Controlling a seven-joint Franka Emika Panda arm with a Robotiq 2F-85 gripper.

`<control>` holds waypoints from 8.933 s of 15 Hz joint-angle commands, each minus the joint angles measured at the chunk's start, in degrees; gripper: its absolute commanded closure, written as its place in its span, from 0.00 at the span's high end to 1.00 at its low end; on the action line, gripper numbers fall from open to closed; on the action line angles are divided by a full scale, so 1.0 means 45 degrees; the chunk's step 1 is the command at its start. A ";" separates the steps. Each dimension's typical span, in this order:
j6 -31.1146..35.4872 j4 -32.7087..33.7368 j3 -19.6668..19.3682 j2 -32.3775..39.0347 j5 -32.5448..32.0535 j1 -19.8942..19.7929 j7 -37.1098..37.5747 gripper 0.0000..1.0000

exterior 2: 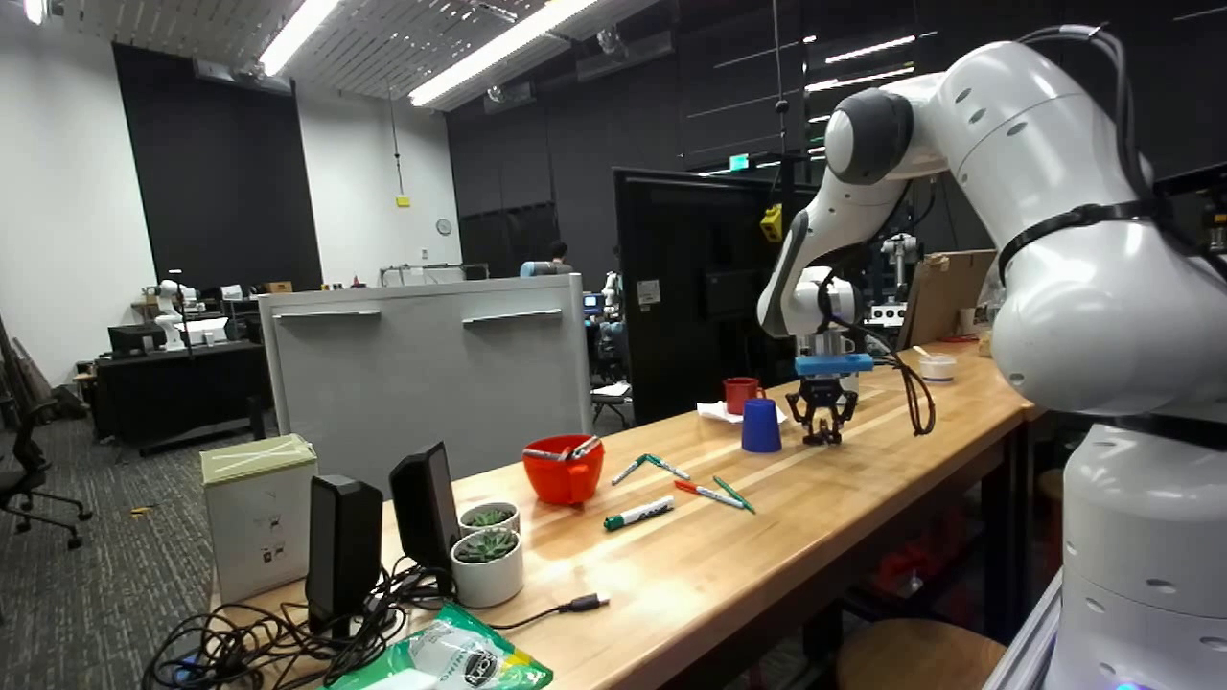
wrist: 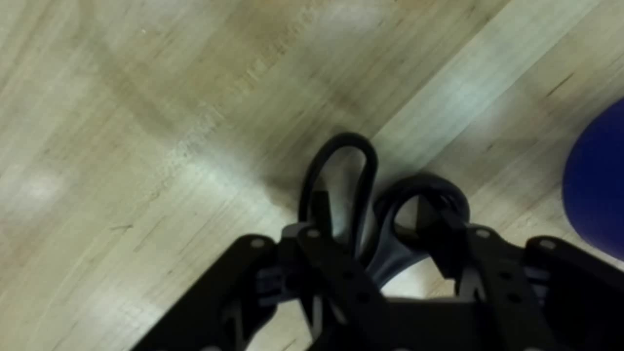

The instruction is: Open and close the scissors

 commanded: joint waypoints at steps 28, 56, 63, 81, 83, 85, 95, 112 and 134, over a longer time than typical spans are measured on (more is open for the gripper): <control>0.0012 0.0080 0.0104 0.0125 0.0037 -0.0074 -0.0088 0.74; 0.0094 0.0074 0.0215 0.0049 -0.0010 0.0004 -0.0148 0.45; 0.0138 0.0052 0.0185 0.0043 -0.0013 -0.0007 -0.0171 0.06; 0.0234 -0.0112 0.0096 -0.0180 -0.0043 -0.0037 -0.0191 0.34; 0.0268 -0.0153 0.0063 -0.0201 -0.0049 -0.0045 -0.0207 0.38; 0.0298 -0.0200 0.0033 -0.0236 -0.0062 -0.0040 -0.0201 0.40; 0.0448 -0.0318 -0.0014 -0.0404 -0.0063 -0.0031 -0.0227 0.34; 0.0989 -0.1162 -0.0158 -0.1596 -0.0259 0.0055 -0.0578 0.39; 0.0965 -0.7462 -0.0173 -0.8717 -0.3911 0.1472 -0.1570 1.00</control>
